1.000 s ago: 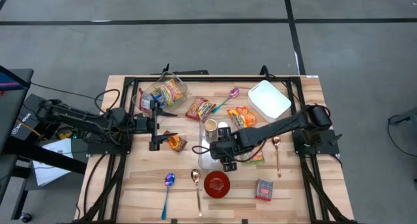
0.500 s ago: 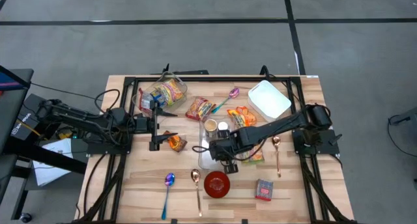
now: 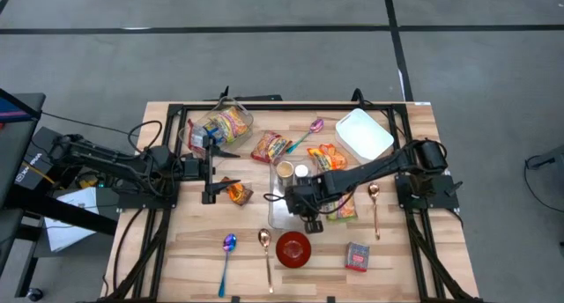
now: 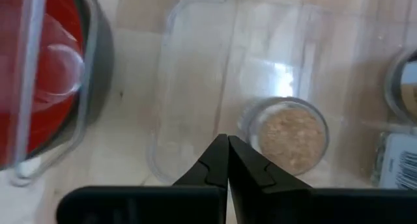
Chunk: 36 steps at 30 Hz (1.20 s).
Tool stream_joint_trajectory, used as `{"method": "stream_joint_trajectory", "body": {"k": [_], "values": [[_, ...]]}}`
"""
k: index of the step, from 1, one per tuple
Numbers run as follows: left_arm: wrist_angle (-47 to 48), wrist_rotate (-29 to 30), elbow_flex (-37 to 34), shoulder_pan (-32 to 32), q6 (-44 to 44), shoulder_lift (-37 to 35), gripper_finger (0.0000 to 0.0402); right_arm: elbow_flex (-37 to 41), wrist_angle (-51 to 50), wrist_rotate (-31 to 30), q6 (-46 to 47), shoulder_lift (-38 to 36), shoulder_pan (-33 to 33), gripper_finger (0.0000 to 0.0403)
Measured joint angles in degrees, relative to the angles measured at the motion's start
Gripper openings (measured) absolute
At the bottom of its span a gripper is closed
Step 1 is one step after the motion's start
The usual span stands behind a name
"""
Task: Pick & Place Food Item
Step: Put the brown spice bottle into the bottom transparent bin
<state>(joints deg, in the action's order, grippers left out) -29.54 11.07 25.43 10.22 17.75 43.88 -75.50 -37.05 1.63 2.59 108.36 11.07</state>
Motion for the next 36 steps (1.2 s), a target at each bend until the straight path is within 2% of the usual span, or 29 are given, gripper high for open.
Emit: {"method": "stream_joint_trajectory", "body": {"k": [16,25,30,36], "values": [[0.0,0.0,0.0,0.0,0.0,0.0,0.0296,0.0,2.0,-0.3,0.4,0.7,-3.4,0.0],[0.0,0.0,0.0,0.0,0.0,0.0,0.0296,0.0,2.4,-2.4,1.2,0.7,-4.5,0.0],[0.0,0.0,0.0,0.0,0.0,0.0,0.0296,0.0,2.5,-5.7,2.0,0.7,-4.1,0.0],[0.0,0.0,0.0,0.0,0.0,0.0,0.0296,0.0,2.8,-6.2,2.4,0.7,-4.0,0.0]]}}
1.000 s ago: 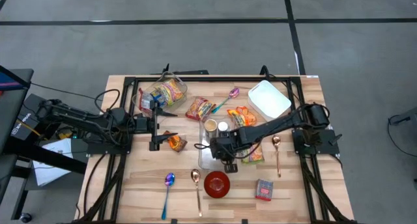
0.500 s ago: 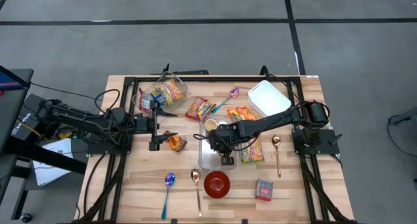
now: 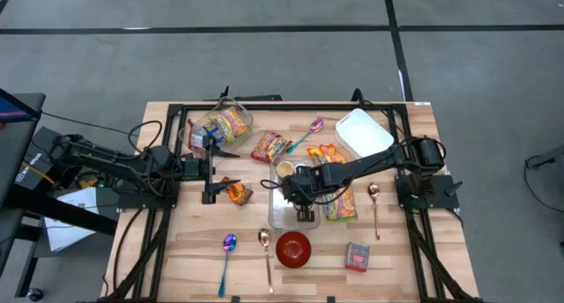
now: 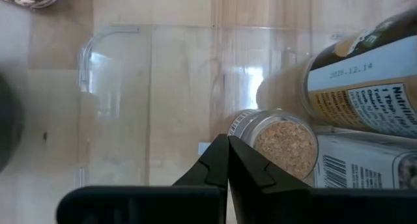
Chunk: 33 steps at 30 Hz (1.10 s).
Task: Pick & Place Food Item
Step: Put the brown spice bottle into the bottom transparent bin, then put the orange spice pack into the bottom transparent bin
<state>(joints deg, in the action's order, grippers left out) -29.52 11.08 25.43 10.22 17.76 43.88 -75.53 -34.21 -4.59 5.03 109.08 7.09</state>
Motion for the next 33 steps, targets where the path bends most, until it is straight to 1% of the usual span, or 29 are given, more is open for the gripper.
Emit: {"method": "stream_joint_trajectory", "body": {"k": [10,13,17,20,24,26,29,31,33], "values": [[0.5,0.0,0.0,0.0,0.0,0.0,0.0296,0.0,-0.3,-4.2,-0.9,-0.6,0.7,0.0],[1.3,0.0,0.0,0.0,0.0,0.0,0.0296,0.0,-1.0,-7.2,-1.6,-2.7,1.9,0.0],[1.8,0.0,0.0,0.0,0.0,0.0,0.0296,0.0,-2.4,-11.3,-1.1,-7.7,4.1,0.0],[3.8,-0.2,0.0,0.0,0.0,0.0,0.0296,0.0,-3.1,-14.3,0.2,-12.3,6.6,0.0],[7.8,-2.4,0.0,0.0,-0.1,0.7,0.0296,0.0,-3.5,-17.5,0.8,-17.4,11.4,0.0],[9.3,-4.3,-0.1,0.1,-0.2,2.2,0.0296,0.6,-2.5,-18.9,0.5,-19.5,14.2,0.0],[9.0,-6.6,0.0,1.3,-0.1,5.5,0.0296,2.9,-1.3,-23.3,1.0,-22.1,18.6,0.0],[10.5,-6.9,1.1,2.7,-0.1,8.0,0.0296,4.7,-1.3,-26.2,2.9,-23.3,21.3,0.0004],[13.2,-5.1,3.4,4.9,0.0,10.1,0.0296,6.9,-1.4,-29.1,6.0,-24.5,23.8,0.0019]]}}
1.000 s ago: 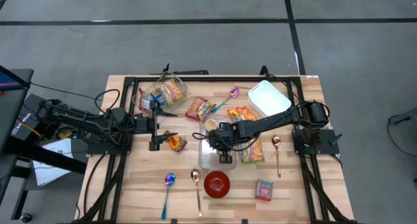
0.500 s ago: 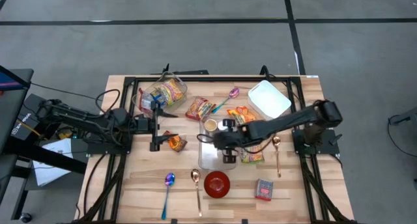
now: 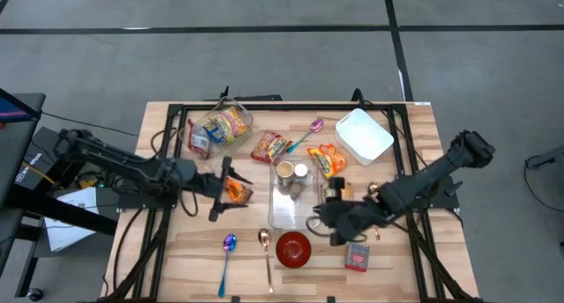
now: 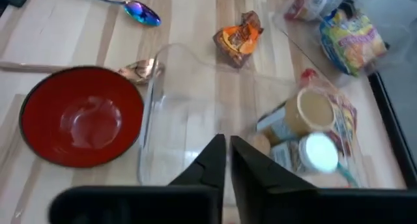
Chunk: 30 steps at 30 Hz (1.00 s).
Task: Pick & Place Food Item
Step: Put the orange spice pack into the bottom transparent bin
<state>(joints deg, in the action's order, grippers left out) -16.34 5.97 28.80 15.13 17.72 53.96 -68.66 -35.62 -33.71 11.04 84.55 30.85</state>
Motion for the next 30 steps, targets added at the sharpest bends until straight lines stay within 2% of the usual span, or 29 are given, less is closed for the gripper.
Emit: {"method": "stream_joint_trajectory", "body": {"k": [2,5,7,10,13,16,20,24,30], "values": [[3.8,5.6,2.6,3.3,-0.2,2.3,0.0296,2.1,0.3,-2.8,3.7,-0.9,2.4,0.0047],[10.9,18.5,4.9,9.1,-2.6,7.2,0.0296,4.4,-0.5,-5.3,9.3,-2.0,5.3,0.01],[16.7,24.5,5.7,12.6,-5.5,11.1,0.0296,5.2,-1.5,-6.2,12.2,-2.2,6.9,0.0137],[22.5,29.5,5.9,16.9,-12.7,16.9,0.0296,5.5,-1.7,-9.1,13.0,-2.2,9.3,0.0186],[25.4,32.6,5.9,20.3,-18.6,22.9,0.0296,5.5,-0.6,-12.1,13.0,-2.2,10.8,0.0217],[25.0,36.0,5.9,22.4,-19.5,28.5,0.0296,5.5,-0.4,-13.0,12.6,-2.2,10.9,0.0228],[25.2,37.5,5.9,22.5,-22.6,34.6,0.0296,5.5,-0.4,-13.1,12.6,-2.2,10.4,0.0223],[25.5,44.3,5.9,22.0,-22.6,38.2,0.0289,5.5,-0.4,-13.0,12.6,-2.2,10.2,0.0213],[25.5,43.0,6.0,19.4,-23.1,38.3,0.0259,5.5,-0.4,-12.9,12.6,-2.2,10.2,0.0207]]}}
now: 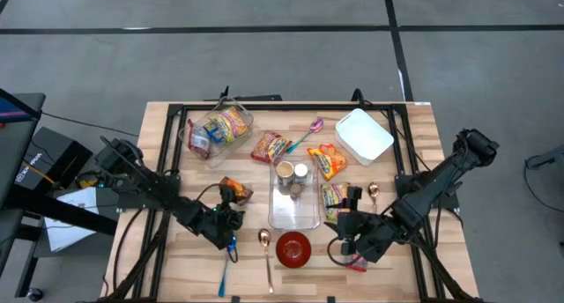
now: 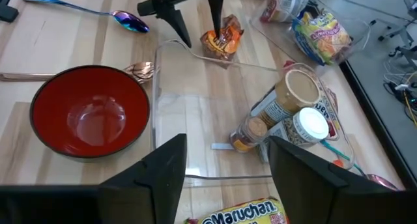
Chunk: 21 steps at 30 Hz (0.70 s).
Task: Pick & Place Food Item
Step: Put the orange spice pack into the bottom transparent bin
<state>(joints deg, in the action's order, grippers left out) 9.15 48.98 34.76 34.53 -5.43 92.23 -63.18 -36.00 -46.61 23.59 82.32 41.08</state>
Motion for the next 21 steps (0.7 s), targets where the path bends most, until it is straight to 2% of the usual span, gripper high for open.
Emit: {"method": "stream_joint_trajectory", "body": {"k": [7,21], "values": [[1.5,-3.0,0.0,-3.4,-1.4,0.0,0.0223,0.0,-0.1,0.0,0.0,0.0,0.0,0.0206],[2.9,-5.1,0.0,-4.5,-4.1,0.0,0.0193,0.0,-0.2,0.2,0.0,0.0,0.2,0.0202]]}}
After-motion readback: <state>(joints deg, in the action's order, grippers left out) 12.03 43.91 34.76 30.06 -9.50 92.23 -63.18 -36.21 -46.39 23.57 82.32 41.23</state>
